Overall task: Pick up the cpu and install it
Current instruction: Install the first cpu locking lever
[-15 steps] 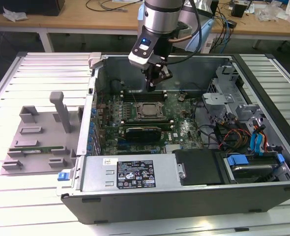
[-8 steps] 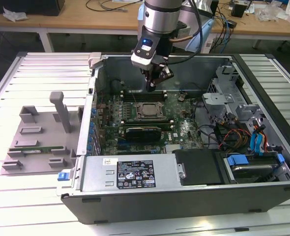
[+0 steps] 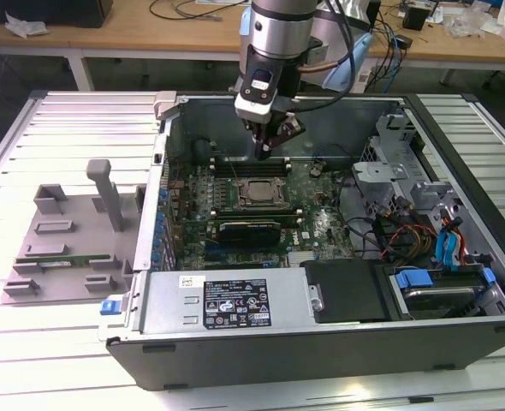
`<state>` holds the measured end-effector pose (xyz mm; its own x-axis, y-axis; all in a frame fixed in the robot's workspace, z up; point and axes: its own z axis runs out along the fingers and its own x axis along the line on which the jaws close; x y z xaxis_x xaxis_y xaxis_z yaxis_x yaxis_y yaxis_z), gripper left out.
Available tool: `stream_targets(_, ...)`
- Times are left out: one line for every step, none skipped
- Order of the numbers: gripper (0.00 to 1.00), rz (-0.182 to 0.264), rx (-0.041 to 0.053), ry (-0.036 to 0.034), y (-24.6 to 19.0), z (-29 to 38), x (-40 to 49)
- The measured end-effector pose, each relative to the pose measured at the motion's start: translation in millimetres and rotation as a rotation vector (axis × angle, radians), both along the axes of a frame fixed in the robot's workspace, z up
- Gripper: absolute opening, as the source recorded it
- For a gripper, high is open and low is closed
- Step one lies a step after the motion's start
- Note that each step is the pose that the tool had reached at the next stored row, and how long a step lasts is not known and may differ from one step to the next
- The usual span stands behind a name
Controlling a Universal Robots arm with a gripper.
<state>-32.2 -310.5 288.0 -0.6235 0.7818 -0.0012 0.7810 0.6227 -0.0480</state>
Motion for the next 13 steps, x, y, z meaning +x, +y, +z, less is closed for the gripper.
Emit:
stream_targets(0.11,0.020,0.0000,0.0000,0.0,0.0,0.0)
stream_targets(0.11,0.032,0.0000,0.0000,0.0,0.0,0.0)
stream_targets(0.11,0.039,0.0000,0.0000,0.0,0.0,0.0)
stream_targets(0.11,0.047,0.0000,0.0000,0.0,0.0,0.0)
stream_targets(0.11,0.062,0.0001,0.0000,0.0,0.0,0.0)
stream_targets(0.11,0.076,0.0000,0.0000,0.0,0.0,0.0)
stream_targets(0.11,0.084,0.0000,-0.0001,0.0,0.0,0.0)
stream_targets(0.11,0.090,0.0000,0.0000,0.0,0.0,0.0)
stream_targets(0.11,0.106,0.0000,0.0000,0.0,0.0,0.0)
stream_targets(0.11,0.121,0.0000,0.0000,0.0,0.0,0.0)
stream_targets(0.11,0.141,0.0000,0.0000,0.0,0.0,0.0)
stream_targets(0.11,0.154,0.0000,0.0000,0.0,0.0,0.0)
stream_targets(0.11,0.164,0.0000,0.0000,0.0,0.0,0.0)
